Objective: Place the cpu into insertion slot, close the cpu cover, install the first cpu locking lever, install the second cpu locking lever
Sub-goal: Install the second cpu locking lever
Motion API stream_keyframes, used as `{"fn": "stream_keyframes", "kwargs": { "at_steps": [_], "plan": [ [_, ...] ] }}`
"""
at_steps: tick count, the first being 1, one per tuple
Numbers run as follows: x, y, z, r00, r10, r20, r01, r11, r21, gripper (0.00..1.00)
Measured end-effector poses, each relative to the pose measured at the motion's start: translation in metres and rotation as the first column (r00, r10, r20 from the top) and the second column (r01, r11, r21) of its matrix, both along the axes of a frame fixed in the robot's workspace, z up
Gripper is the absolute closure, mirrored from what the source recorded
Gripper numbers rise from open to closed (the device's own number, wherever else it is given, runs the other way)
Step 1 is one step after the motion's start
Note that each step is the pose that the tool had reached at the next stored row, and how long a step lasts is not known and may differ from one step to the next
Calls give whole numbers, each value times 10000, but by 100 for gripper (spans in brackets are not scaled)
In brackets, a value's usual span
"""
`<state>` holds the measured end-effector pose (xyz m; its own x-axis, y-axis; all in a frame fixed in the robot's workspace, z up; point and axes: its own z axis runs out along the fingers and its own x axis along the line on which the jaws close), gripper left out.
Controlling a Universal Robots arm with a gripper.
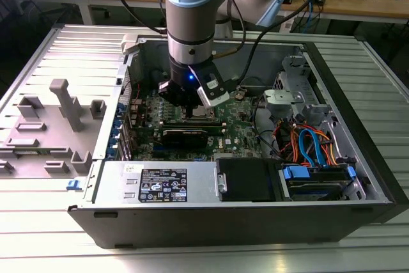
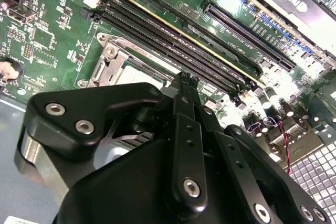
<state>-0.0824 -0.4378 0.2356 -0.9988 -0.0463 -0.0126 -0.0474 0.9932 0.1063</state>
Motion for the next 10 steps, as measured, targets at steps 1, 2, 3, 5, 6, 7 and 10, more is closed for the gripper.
{"fn": "stream_keyframes", "kwargs": {
  "at_steps": [1, 2, 3, 5, 6, 7, 10],
  "plan": [
    [0, 0, 0, 10000, 0, 0, 0, 10000, 1, 89],
    [0, 0, 0, 10000, -1, 0, 1, 10000, 1, 89],
    [0, 0, 0, 10000, 0, 0, 0, 10000, 1, 89],
    [1, 0, 0, 10000, 0, -2, 0, 10000, 2, 89],
    [4, -1, -1, 10000, 2, -17, -2, 10000, 2, 89],
    [10, 0, -4, 10000, 1, -45, -1, 10000, 3, 89],
    [37, 0, -28, 9997, 0, -234, 0, 10000, 3, 89]
  ]
}}
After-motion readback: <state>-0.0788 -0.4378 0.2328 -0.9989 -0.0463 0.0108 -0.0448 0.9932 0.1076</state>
